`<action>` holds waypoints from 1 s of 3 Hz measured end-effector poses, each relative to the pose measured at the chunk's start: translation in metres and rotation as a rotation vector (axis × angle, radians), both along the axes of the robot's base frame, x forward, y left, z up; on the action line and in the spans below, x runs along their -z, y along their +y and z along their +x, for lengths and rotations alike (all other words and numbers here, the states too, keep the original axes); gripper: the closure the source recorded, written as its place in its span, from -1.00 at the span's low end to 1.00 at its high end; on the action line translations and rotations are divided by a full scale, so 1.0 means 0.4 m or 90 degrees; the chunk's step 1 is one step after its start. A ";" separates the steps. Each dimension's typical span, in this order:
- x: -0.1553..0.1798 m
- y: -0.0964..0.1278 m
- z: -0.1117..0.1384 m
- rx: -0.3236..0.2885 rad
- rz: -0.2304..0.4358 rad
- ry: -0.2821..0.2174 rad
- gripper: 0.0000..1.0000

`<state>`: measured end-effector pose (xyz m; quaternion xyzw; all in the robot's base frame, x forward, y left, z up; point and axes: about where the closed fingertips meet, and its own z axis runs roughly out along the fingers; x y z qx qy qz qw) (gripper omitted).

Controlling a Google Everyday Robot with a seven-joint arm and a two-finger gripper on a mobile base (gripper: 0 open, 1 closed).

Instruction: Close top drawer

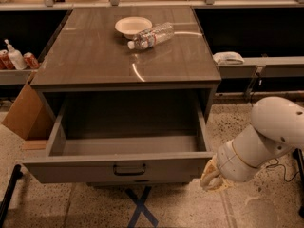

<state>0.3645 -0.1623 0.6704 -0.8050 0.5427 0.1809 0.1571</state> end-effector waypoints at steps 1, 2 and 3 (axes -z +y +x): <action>0.060 0.005 0.077 0.034 0.006 -0.001 0.93; 0.092 0.002 0.112 0.067 0.010 0.008 1.00; 0.126 -0.008 0.171 0.153 0.019 0.025 1.00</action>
Offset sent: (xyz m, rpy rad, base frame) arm 0.0928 -0.0079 -0.0769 0.0292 0.0676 -0.2864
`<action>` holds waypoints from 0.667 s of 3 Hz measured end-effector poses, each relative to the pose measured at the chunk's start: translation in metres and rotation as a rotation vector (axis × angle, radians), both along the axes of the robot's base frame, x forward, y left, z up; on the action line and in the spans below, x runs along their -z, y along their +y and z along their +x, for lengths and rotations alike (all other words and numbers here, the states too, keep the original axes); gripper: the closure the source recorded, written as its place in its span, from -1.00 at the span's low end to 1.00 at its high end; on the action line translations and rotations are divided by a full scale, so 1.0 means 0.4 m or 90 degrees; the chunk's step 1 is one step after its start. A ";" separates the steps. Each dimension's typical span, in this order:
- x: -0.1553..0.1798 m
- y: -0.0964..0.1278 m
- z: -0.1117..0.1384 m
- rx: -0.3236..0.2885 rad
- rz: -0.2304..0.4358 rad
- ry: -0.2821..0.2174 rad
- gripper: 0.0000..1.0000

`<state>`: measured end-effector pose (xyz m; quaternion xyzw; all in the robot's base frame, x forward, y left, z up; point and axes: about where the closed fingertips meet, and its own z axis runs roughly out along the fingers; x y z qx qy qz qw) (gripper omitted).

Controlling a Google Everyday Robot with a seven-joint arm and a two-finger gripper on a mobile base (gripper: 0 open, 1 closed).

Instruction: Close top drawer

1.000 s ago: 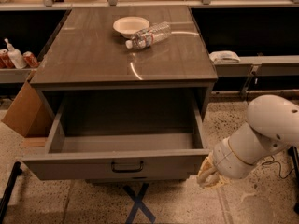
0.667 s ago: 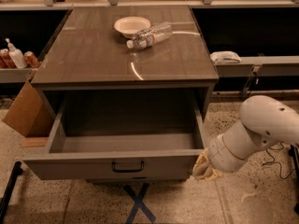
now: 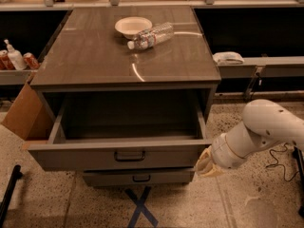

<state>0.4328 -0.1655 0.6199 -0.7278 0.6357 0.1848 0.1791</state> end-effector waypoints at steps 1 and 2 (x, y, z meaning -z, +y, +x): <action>0.005 -0.001 0.051 0.075 0.011 0.000 1.00; 0.005 -0.001 0.052 0.075 0.011 0.000 1.00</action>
Offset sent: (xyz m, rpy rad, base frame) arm 0.0190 -0.0003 -0.0017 0.0154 0.0006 -0.1090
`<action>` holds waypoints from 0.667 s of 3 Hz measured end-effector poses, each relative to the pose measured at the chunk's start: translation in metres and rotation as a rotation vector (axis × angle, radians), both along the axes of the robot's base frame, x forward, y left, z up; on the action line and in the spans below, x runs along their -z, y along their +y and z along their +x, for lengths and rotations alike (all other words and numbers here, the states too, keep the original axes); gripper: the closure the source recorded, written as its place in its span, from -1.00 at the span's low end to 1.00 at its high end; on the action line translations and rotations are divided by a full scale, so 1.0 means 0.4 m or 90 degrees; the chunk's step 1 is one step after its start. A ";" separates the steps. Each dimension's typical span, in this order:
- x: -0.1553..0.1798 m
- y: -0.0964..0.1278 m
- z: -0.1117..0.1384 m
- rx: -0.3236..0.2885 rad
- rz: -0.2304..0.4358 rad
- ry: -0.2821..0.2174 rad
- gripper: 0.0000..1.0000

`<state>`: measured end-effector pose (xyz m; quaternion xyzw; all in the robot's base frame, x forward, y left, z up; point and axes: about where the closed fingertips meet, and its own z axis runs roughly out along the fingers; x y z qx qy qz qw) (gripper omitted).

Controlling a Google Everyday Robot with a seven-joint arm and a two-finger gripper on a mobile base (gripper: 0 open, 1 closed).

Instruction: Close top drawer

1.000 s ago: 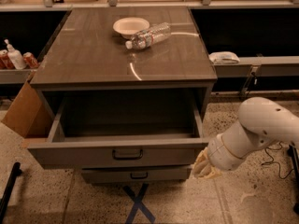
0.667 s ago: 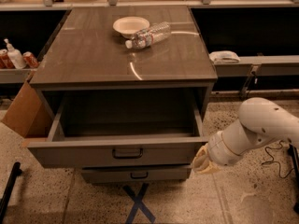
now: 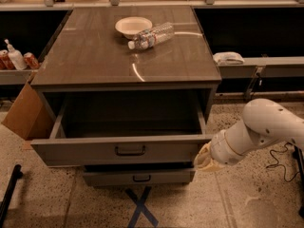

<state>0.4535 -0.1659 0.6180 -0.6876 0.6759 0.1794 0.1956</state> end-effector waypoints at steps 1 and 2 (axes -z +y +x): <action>0.005 -0.004 0.014 0.009 0.000 -0.004 1.00; 0.005 -0.017 0.067 0.043 0.002 -0.032 1.00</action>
Offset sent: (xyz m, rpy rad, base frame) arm 0.0677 -0.0212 0.0018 0.0109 -0.1375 -0.1722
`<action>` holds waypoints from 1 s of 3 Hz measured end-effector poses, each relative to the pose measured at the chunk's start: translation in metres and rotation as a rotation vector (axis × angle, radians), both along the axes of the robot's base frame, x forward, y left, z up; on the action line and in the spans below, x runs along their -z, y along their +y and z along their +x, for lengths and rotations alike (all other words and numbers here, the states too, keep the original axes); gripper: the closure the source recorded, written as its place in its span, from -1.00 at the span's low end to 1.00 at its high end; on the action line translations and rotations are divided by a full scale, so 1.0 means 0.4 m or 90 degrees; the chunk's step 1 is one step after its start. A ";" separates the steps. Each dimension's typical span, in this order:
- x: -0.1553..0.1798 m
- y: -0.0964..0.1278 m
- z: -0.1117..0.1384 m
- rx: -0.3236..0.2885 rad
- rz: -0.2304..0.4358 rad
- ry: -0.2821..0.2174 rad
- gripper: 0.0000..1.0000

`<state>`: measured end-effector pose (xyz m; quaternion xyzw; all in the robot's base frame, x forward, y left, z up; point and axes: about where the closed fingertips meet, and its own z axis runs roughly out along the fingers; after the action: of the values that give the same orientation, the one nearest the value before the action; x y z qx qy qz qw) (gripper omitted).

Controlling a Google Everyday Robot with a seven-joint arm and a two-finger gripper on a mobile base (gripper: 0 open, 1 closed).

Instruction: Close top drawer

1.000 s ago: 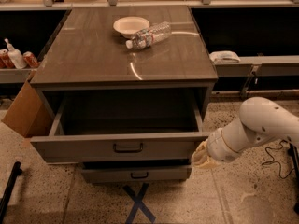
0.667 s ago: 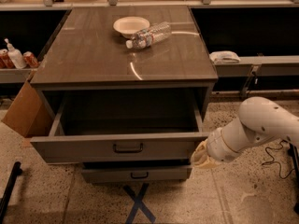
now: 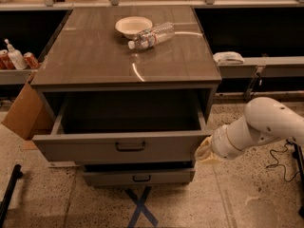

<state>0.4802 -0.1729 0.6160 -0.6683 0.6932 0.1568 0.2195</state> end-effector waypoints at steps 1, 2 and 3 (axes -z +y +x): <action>0.003 -0.015 0.068 0.049 -0.002 -0.035 1.00; 0.004 -0.025 0.112 0.082 -0.005 -0.059 1.00; 0.009 -0.025 0.153 0.101 -0.006 -0.068 1.00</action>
Offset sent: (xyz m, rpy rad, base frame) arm 0.0664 -0.0176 0.0015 -0.0143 -0.1428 -0.1966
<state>0.5416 -0.1830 0.6124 -0.6197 0.7319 0.0996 0.2651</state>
